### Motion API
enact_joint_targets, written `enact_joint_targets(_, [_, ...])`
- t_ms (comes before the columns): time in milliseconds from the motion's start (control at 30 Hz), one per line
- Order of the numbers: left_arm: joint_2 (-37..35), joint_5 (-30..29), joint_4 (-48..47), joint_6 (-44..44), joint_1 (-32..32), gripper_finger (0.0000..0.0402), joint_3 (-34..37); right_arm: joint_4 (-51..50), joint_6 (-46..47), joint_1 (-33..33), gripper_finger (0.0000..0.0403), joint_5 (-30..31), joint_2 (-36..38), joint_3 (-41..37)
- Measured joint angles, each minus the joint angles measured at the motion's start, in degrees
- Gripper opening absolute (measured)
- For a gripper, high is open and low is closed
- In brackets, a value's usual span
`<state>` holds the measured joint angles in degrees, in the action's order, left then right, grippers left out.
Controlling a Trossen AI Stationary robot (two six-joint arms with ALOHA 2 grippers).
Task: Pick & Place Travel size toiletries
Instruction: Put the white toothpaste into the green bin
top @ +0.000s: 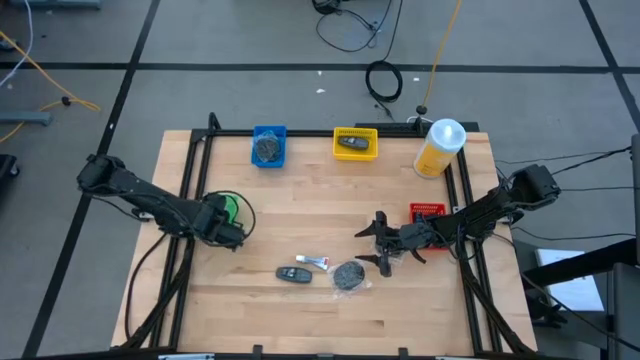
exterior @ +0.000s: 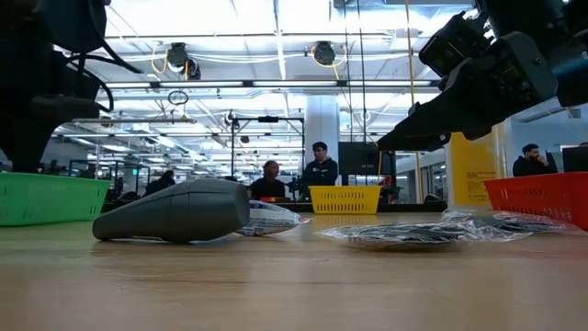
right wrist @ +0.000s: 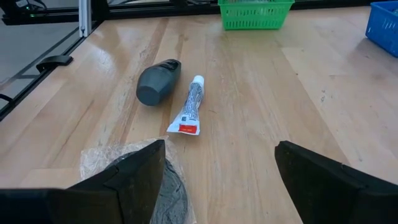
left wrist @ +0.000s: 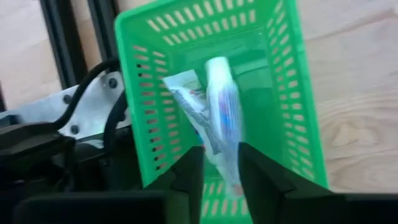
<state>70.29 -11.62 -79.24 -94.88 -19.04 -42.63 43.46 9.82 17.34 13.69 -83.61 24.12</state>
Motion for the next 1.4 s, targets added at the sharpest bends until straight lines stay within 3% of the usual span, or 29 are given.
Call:
enact_joint_targets(267, [-1.93, -0.52, 0.02, 4.63, 1.16, 0.0190, -0.73, -0.02, 0.44, 0.00, 0.0293, 0.00, 0.00, 0.00])
enact_joint_targets(400, [-2.92, -6.03, 4.02, 8.76, -0.09, 0.0212, -4.56, -0.02, -0.03, 0.00, 0.0293, -0.01, 0.00, 0.00])
enact_joint_targets(500, [-2.95, -12.15, 15.66, 19.48, -1.52, 0.0214, -6.53, -0.01, -0.69, 0.00, 0.0293, -0.01, 0.00, 0.00])
enact_joint_targets(600, [-2.51, -14.58, 35.53, 37.01, -2.44, 0.0208, -6.30, -0.01, -1.74, 0.50, 0.0293, 0.04, 0.00, 0.00])
enact_joint_targets(700, [0.66, -13.00, 56.06, 54.64, -2.49, 0.0197, -5.48, 0.00, -2.35, 1.30, 0.0293, 0.17, 0.00, 0.00])
enact_joint_targets(833, [7.20, -9.54, 72.76, 69.26, -2.13, 0.0182, -5.30, -0.02, -3.00, 2.29, 0.0293, 2.95, 0.00, 0.00])
enact_joint_targets(933, [13.52, -7.94, 78.17, 74.98, -1.24, 0.0172, -5.20, -0.11, -3.04, 2.32, 0.0293, 2.97, 0.00, 0.00])
enact_joint_targets(1100, [22.72, -6.08, 82.90, 77.23, 1.30, 0.0162, -5.22, -0.07, -3.04, 2.29, 0.0293, 2.98, 0.00, 0.00])
enact_joint_targets(1233, [27.52, 0.33, 84.14, 77.97, 3.66, 0.0161, -5.19, -0.04, -3.09, 2.29, 0.0293, 2.97, 0.00, 0.00])
enact_joint_targets(1400, [30.63, 3.64, 85.43, 79.17, 5.08, 0.0161, -5.20, -0.02, -3.19, 2.27, 0.0293, 2.99, 0.00, 0.00])
